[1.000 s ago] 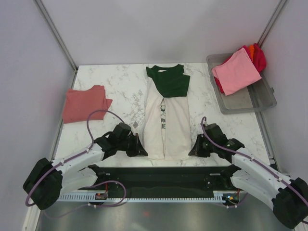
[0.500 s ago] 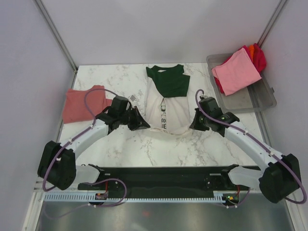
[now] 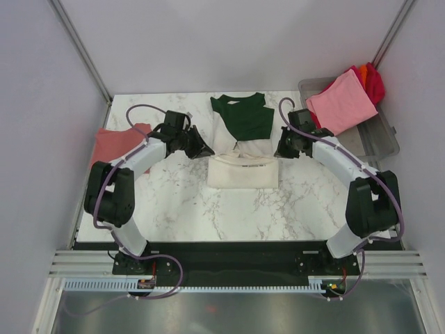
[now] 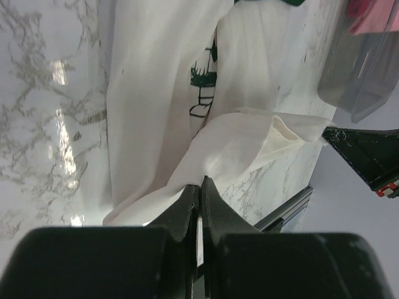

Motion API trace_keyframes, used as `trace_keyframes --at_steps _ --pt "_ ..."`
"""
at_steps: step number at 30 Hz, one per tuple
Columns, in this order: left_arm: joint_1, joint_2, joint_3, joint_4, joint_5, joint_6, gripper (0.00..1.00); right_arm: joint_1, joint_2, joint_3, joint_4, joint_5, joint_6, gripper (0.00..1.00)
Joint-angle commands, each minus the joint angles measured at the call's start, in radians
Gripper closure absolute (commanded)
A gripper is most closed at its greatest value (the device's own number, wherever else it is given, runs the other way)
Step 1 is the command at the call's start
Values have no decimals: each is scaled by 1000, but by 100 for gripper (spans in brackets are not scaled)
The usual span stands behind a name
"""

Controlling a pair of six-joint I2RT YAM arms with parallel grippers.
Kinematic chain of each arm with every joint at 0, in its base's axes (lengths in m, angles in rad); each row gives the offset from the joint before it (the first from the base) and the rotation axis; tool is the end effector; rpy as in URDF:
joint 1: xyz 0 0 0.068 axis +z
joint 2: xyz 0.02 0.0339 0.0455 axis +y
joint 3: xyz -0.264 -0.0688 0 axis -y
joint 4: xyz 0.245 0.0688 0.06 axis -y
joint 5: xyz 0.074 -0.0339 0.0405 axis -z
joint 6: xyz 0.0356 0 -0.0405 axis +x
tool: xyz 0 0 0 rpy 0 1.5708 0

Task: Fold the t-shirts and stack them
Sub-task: Fold the tshirt

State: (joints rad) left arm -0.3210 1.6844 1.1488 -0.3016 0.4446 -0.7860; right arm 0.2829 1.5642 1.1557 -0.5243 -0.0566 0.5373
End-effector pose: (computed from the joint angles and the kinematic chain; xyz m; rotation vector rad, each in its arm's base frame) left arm 0.3390 -0.1288 0.2235 -0.3735 2.5421 -1.0092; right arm 0.3184 0.0947 0.2472 0.2997 2.5315 0.4018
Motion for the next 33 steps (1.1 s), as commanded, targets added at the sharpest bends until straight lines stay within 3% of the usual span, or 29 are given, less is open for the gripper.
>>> trace_keyframes --at_steps 1,14,15,16,17,18,19,21,33 --pt "26 81 129 12 19 34 98 -13 94 125 43 -26 -20 100" --pt "96 372 471 -7 81 16 98 -70 417 464 35 -74 -3 99" --pt "99 394 518 -23 82 22 92 -77 460 507 32 -83 -5 93" --pt "105 418 541 -33 82 24 55 -79 477 524 23 -81 -5 50" --pt "105 454 560 -34 86 40 36 -82 488 532 23 -74 4 31" --pt "106 465 589 -65 82 53 16 -85 488 527 23 -59 4 21" --pt "106 457 589 -67 77 77 6 -85 481 518 30 -52 1 14" --pt "106 427 547 -67 69 96 0 -86 433 452 50 -42 -13 13" --pt "30 29 74 1 -75 143 2 -91 48 -120 297 -166 -22 24"
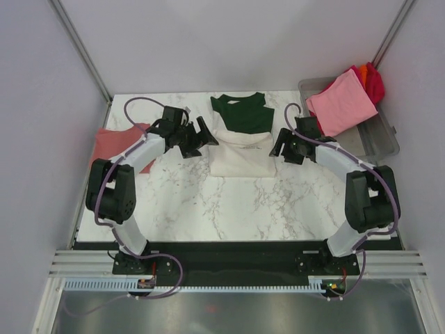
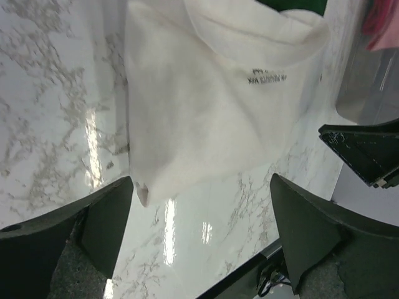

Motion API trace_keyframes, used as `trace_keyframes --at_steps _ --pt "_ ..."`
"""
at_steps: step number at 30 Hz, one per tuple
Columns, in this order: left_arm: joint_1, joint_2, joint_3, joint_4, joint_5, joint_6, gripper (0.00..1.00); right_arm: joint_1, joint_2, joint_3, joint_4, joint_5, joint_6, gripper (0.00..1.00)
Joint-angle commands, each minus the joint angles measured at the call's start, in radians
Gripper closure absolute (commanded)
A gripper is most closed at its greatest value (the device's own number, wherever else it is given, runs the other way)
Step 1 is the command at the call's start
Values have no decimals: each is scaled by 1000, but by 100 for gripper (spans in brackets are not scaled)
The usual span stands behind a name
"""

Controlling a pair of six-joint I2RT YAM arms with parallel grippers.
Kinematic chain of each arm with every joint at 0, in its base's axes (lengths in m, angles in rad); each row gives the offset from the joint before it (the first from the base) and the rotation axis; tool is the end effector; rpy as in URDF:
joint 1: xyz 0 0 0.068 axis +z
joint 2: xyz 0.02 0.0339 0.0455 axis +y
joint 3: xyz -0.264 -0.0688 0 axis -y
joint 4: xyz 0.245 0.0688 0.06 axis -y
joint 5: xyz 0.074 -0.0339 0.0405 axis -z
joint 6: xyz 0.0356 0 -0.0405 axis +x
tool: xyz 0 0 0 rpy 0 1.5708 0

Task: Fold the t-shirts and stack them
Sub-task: Fold the tshirt

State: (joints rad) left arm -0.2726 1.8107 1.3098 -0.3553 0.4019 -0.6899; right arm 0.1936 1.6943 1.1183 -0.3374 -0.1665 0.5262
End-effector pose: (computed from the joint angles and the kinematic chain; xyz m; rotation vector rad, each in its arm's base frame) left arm 0.3780 -0.1201 0.2243 -0.3375 2.5276 -0.8985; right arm 0.3495 0.0745 0.2060 0.3488 2.5144 0.5030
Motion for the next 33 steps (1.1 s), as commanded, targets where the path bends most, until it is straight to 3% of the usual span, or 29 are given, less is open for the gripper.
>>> trace_keyframes --at_steps 1,8,17,23,33 --pt "-26 -131 -115 62 -31 43 3 -2 -97 -104 118 -65 -11 27" --pt "-68 -198 -260 98 3 43 8 -2 -154 -228 129 -154 -23 30" --pt "-79 -228 -375 134 23 46 12 -3 -159 -318 149 -153 -42 36" --pt "-79 -200 -399 177 71 30 10 -3 -145 -336 181 -171 -8 35" --pt "-79 -122 -374 239 118 -8 16 -14 -58 -347 271 -234 54 46"
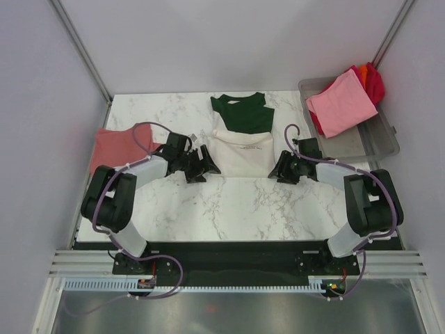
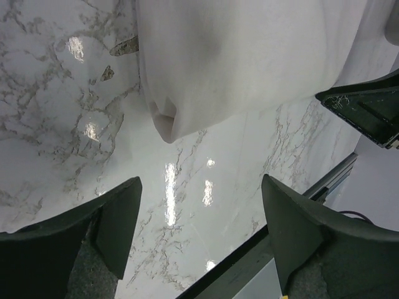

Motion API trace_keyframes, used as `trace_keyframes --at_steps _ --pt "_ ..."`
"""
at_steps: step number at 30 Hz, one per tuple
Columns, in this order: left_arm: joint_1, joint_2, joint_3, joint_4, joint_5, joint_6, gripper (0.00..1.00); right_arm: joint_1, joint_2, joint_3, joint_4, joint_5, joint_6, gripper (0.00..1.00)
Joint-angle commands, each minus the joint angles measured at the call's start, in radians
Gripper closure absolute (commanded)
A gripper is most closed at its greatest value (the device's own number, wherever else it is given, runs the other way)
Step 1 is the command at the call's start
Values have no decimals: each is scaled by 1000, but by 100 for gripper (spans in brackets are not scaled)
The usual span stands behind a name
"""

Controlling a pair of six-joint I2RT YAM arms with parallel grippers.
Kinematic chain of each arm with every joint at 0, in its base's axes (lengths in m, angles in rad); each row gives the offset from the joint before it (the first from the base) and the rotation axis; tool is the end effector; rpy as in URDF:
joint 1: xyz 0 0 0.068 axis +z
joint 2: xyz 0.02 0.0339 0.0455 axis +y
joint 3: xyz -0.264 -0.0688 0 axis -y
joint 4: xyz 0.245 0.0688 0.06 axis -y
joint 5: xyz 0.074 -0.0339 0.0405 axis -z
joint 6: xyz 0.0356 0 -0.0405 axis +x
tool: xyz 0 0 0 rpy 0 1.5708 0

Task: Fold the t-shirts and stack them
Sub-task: Fold the tshirt

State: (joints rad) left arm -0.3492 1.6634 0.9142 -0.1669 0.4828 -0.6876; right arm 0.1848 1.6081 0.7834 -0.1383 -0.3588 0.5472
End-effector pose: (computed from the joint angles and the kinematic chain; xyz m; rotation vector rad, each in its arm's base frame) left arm 0.3034 -0.1281 0.1697 -0.2260 2.6278 -1.0043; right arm 0.2941 0.0677 0.1500 0.3237 2.5890 0.7335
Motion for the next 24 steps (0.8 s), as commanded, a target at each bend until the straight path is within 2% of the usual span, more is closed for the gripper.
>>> trace_keyframes --at_steps 1,5,8,12,13,24 --pt "-1 38 28 50 37 -12 17 -5 39 -9 88 -49 37 47" --pt "-4 76 46 53 36 -20 23 -7 94 14 109 -51 57 51" --pt "-8 81 35 55 24 -20 24 -7 119 33 112 -28 53 58" --pt "-16 76 23 58 16 -21 25 -7 144 48 105 -20 28 96" --pt "-19 76 20 60 14 -21 25 -5 142 44 102 -16 25 100" --pt "-48 101 17 99 4 -46 28 -5 104 14 101 -12 7 100"
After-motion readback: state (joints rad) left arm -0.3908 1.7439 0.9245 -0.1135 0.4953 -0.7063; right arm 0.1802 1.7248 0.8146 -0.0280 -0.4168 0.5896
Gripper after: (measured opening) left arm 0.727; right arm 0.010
